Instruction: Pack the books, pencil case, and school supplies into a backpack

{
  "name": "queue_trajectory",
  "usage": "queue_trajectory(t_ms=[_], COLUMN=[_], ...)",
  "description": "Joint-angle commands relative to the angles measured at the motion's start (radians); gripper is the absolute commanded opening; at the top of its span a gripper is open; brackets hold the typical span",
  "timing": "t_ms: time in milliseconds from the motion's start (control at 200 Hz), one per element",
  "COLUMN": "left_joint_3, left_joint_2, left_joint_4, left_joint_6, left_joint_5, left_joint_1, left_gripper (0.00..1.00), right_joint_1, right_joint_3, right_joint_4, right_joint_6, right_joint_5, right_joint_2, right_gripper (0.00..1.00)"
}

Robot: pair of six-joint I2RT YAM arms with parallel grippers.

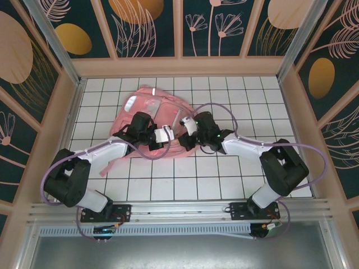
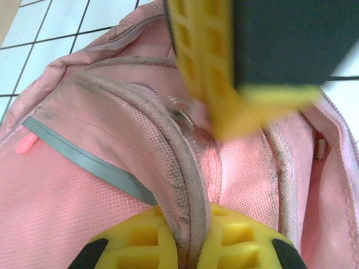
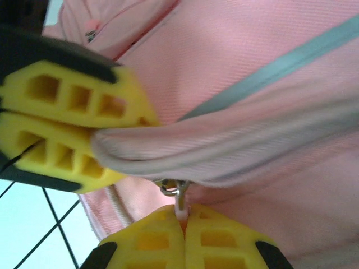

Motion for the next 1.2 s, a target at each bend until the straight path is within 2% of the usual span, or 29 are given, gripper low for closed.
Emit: queue_trajectory(t_ms=[0,170,315,430,515,570,611,641,671,736,796,836,1026,1196], left_joint_3=[-0.017,-0.027,-0.013,0.093,0.143,0.154,0.162,0.166,0.168,0.168,0.163,0.159,0.146,0.113], left_joint_2=[0.018,0.020,0.013,0.041,0.048,0.051,0.056,0.060,0.065,0.073,0.073,0.070,0.063,0.054], left_joint_4=[-0.127,-0.127,-0.070,-0.184,-0.234,-0.247,-0.260,-0.268,-0.276,-0.281,-0.267,-0.258,-0.224,-0.195], left_joint_6=[0.193,0.270,0.285,0.312,0.335,0.339,0.341,0.341,0.343,0.342,0.329,0.322,0.283,0.261], left_joint_5=[-0.018,0.027,0.026,0.167,0.200,0.222,0.239,0.254,0.266,0.288,0.313,0.329,0.381,0.388], left_joint_1=[0.016,0.015,0.043,0.141,0.157,0.156,0.157,0.157,0.158,0.156,0.157,0.158,0.157,0.158], left_gripper=[0.00,0.00,0.00,0.00,0.00,0.00,0.00,0.00,0.00,0.00,0.00,0.00,0.00,0.00], right_joint_1=[-0.167,-0.246,-0.195,-0.156,-0.139,-0.139,-0.139,-0.139,-0.139,-0.146,-0.157,-0.168,-0.193,-0.187], right_joint_3=[0.009,0.069,0.049,-0.014,-0.020,0.006,0.035,0.061,0.086,0.103,0.078,0.070,0.175,0.200], right_joint_4=[0.019,0.033,0.027,0.023,-0.006,-0.029,-0.051,-0.075,-0.098,-0.134,-0.119,-0.095,-0.084,-0.010], right_joint_6=[0.024,0.028,0.010,0.011,-0.003,-0.024,-0.061,-0.107,-0.183,-0.431,-0.653,-0.742,-0.818,-0.779], right_joint_5=[0.112,0.098,0.115,0.102,0.073,0.033,0.017,0.004,-0.012,-0.140,-0.193,-0.200,-0.262,-0.289], right_joint_2=[0.006,0.080,0.050,-0.007,-0.028,-0.028,-0.018,-0.006,0.007,0.018,0.018,0.025,0.153,0.223], right_gripper=[0.00,0.00,0.00,0.00,0.00,0.20,0.34,0.39,0.40,0.44,0.45,0.46,0.43,0.40])
